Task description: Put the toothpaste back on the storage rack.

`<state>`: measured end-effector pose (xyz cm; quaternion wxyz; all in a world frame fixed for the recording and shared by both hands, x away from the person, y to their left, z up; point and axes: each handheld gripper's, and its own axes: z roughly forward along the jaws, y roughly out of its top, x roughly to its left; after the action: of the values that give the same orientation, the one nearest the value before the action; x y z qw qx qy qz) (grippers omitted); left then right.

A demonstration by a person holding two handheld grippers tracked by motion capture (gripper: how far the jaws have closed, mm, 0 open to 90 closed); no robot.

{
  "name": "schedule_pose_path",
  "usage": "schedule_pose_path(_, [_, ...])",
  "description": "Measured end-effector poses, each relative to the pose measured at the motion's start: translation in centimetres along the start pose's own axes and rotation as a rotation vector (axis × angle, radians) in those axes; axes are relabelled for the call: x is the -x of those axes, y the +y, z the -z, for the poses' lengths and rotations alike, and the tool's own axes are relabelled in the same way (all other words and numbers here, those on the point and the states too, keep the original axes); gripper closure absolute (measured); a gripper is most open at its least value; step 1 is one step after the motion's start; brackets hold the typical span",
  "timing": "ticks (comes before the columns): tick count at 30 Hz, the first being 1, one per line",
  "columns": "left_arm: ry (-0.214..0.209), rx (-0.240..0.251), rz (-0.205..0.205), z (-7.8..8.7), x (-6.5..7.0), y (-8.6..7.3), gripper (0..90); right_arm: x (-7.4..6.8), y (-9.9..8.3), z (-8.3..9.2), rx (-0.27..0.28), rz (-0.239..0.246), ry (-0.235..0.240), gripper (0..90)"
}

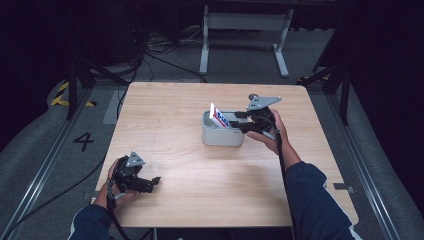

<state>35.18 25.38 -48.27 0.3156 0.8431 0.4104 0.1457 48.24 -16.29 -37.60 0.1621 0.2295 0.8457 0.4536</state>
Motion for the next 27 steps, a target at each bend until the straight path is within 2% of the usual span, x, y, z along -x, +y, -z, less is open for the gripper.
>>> schedule_pose_path(11, [0.000,0.000,0.000,0.0,0.0,0.0,0.0,-0.3,0.0,0.8,0.013,-0.005,-0.008,50.3])
schedule_pose_path(27, [-0.001,-0.004,0.000,0.0,0.0,0.0,0.0,-1.0,-0.6,3.5,-0.033,0.023,-0.082,37.3])
